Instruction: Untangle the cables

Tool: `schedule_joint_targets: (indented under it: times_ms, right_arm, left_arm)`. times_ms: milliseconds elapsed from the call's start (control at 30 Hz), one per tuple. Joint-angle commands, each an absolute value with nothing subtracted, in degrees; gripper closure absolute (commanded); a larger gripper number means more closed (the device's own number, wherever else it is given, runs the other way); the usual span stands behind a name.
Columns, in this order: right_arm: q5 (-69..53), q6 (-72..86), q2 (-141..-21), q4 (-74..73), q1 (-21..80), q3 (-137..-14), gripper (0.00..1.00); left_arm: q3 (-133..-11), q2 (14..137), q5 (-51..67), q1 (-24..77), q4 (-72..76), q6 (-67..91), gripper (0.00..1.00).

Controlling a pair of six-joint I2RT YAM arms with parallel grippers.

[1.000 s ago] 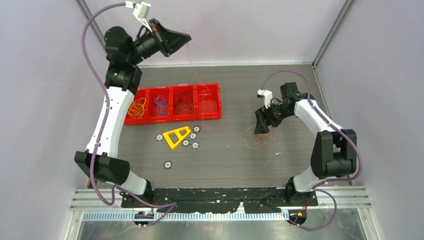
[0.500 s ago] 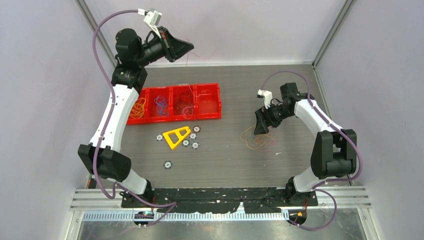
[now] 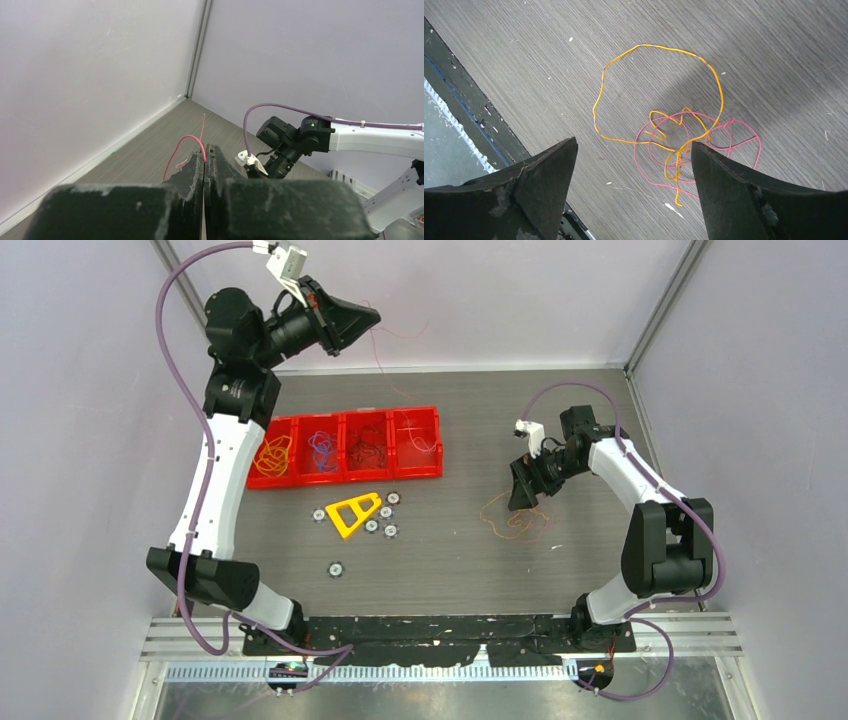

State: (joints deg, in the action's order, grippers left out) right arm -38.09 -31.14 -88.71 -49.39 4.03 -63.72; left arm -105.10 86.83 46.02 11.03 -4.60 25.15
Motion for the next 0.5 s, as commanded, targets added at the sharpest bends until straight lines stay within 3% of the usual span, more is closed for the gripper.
schedule_joint_targets:
  times_ms: [0,467]
  right_arm:
    - [-39.88,-31.29,-88.75,-49.79,4.04,-66.39,0.10]
    - [-40.22,-31.83,-90.67,-50.10,4.07,-66.07,0.10]
  left_arm:
    - [-107.22,87.19,46.50,11.21,-3.05,25.95,1.00]
    - [-107.75,97.07,42.91,12.11,-0.34,21.55,1.00]
